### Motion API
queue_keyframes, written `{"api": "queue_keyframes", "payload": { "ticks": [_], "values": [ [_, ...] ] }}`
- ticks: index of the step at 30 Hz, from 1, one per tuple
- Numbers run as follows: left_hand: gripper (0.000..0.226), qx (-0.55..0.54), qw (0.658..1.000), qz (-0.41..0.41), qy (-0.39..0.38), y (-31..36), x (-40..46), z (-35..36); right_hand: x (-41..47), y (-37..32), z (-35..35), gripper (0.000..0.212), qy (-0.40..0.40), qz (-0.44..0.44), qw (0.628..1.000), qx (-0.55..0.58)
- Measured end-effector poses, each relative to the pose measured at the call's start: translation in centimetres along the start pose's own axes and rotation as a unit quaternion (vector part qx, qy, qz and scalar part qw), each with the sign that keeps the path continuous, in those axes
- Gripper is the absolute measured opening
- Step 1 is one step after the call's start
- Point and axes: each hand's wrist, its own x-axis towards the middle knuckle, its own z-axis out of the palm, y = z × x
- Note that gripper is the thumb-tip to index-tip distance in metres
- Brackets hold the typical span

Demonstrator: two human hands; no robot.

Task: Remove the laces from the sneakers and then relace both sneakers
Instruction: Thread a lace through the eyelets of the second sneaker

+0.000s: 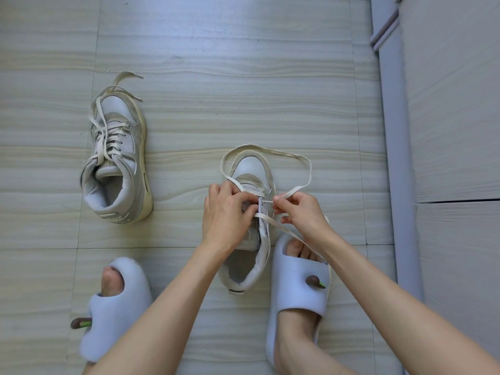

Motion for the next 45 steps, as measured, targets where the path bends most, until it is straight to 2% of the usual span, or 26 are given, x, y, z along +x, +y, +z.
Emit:
{"api": "queue_keyframes", "payload": {
  "ticks": [6,17,28,34,38,42,45],
  "values": [
    [0.015,0.009,1.0,-0.008,-0.011,0.0,0.0,0.1,-0.1,0.1,0.0,0.012,0.019,0.006,0.999,0.038],
    [0.017,0.021,0.999,-0.015,-0.029,0.3,-0.2,0.1,0.0,0.1,0.3,0.008,0.041,-0.003,0.999,-0.001],
    [0.017,0.031,0.999,-0.007,-0.031,0.2,-0.2,0.2,-0.5,-0.1,0.3,0.007,0.011,0.034,0.997,0.071],
    [0.017,0.034,0.999,-0.007,-0.032,0.2,-0.2,0.3,-1.0,-0.2,0.8,0.003,-0.014,0.048,0.998,0.05],
    [0.016,0.047,0.999,-0.003,-0.023,0.2,-0.3,0.3,-1.1,-0.4,1.0,0.01,-0.021,0.038,0.999,0.021],
    [0.018,0.076,0.997,0.003,-0.018,0.6,-0.3,0.5,-1.0,-0.3,1.0,0.012,0.003,0.013,1.0,-0.004],
    [0.017,0.098,0.994,0.028,-0.032,0.5,-0.6,0.5,-0.9,0.1,0.8,0.014,0.046,0.014,0.999,0.024]
  ]
}}
